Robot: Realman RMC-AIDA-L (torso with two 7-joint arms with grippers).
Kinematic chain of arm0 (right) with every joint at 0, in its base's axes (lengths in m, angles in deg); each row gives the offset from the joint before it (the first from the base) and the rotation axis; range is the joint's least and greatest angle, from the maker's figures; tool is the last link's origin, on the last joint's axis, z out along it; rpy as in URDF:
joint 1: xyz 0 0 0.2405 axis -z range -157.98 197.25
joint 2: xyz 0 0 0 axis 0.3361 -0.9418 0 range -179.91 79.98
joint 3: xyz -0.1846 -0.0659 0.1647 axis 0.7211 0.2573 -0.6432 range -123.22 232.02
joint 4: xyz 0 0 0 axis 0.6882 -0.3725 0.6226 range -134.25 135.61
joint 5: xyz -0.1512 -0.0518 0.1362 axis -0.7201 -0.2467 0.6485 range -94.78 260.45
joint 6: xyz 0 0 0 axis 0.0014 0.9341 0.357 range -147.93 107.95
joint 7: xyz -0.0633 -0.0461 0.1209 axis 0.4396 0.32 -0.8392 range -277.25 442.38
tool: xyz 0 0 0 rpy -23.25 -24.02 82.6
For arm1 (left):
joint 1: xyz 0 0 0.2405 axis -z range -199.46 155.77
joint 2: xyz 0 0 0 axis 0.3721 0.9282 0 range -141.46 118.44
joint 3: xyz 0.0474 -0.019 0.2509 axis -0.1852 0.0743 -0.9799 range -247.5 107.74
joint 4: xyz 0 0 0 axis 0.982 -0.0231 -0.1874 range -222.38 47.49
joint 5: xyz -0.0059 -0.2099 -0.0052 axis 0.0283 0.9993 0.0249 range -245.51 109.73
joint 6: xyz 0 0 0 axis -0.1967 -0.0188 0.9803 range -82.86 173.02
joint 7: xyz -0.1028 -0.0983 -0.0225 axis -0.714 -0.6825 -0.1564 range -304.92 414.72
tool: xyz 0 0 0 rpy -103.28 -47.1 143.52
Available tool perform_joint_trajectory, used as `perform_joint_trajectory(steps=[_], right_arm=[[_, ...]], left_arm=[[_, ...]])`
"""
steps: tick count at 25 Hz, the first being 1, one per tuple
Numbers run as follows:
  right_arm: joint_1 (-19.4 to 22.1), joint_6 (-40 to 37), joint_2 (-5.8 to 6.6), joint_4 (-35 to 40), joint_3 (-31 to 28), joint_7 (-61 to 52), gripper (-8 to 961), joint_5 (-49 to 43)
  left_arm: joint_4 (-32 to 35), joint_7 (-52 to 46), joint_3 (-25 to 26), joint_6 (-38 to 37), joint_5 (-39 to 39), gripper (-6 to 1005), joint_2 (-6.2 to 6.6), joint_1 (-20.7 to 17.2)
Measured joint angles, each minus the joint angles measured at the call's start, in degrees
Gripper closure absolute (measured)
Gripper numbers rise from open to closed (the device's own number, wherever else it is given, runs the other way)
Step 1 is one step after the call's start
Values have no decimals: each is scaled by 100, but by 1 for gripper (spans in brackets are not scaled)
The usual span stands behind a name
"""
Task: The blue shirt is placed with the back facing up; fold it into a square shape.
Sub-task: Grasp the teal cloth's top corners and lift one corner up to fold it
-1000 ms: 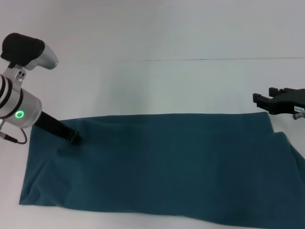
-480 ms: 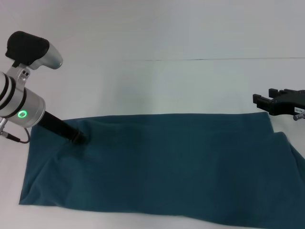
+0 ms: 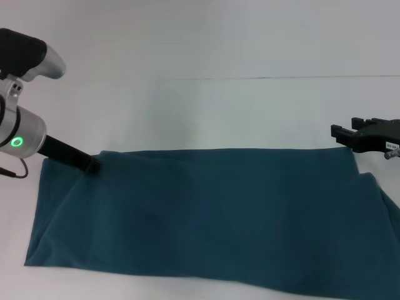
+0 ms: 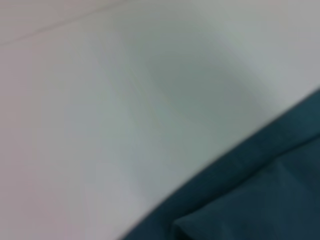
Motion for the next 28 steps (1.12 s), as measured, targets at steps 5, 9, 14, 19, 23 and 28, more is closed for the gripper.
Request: perform_joint_trajectory(steps=[5, 9, 14, 19, 23, 28], right_arm=[[4, -2, 0, 7, 0, 0, 436, 34], [7, -1, 0, 35, 0, 0, 436, 37], [4, 14, 0, 37, -6, 0, 436, 50], [-32, 34, 0, 39, -9, 0, 435, 53], [-59, 37, 0, 19, -9, 6, 435, 54], [-69, 46, 0, -12, -65, 157, 435, 54]], left_arm=[[115, -56, -2, 58, -26, 942, -15, -69], [125, -79, -5, 121, -49, 927, 14, -87], [160, -131, 8, 203, -179, 907, 30, -123], [304, -180, 24, 246, -254, 887, 40, -189], [444, -482, 36, 360, -240, 871, 36, -211], [493, -642, 0, 183, -227, 852, 47, 47]])
